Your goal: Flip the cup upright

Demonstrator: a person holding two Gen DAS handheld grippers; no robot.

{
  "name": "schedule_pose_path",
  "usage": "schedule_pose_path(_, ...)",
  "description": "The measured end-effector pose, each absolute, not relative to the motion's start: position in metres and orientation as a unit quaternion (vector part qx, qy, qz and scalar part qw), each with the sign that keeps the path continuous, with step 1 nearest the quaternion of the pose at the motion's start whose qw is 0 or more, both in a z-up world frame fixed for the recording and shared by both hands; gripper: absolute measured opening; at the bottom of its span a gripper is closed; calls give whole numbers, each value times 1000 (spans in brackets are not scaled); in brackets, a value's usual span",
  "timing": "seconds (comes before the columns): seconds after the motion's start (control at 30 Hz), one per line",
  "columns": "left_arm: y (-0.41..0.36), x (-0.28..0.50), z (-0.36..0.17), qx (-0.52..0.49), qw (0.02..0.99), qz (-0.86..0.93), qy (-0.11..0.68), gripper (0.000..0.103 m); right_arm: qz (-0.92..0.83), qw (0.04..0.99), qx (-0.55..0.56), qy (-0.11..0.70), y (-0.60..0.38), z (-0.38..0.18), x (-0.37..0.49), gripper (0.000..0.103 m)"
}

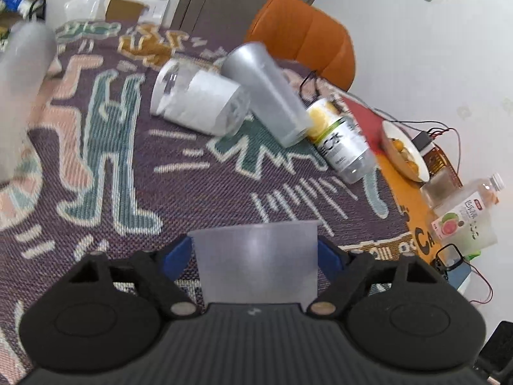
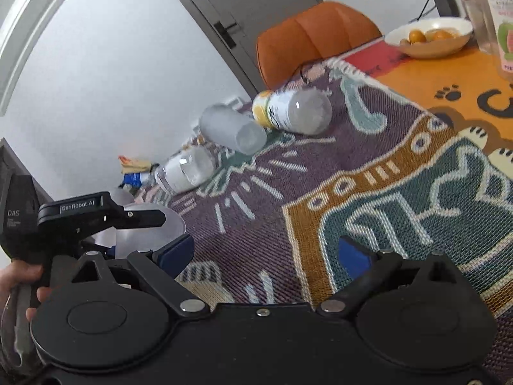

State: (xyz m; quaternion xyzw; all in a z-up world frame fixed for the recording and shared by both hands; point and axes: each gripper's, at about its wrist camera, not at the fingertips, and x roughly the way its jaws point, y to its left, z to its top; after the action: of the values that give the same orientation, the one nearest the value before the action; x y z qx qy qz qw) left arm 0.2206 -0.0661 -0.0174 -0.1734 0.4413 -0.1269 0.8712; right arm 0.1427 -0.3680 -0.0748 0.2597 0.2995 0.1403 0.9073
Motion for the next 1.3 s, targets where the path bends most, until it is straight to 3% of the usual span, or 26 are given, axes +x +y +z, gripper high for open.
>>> schedule_pose_path(0.13,-68,207,3,-164,888,-129,409,81,140,913,265,279,-369,-67,133,100)
schedule_pose_path(0.17,-70,202,9,-158,894,-131,399,76,141,913,265,278,-368,-66,131,100)
schedule_pose_path(0.63,-92,157,57,-72,948,-113,290,76,141,920,264,253,-373,-55,114,100)
schedule_pose_path(1.13,-118,118,37,69,980,-68,175,76,146,922,242,265,-354,-61,115,100)
schedule_pose_path(1.3,-122,112,26,71,983,-78,150,77,146,921,238,273,-350,-65,116,100)
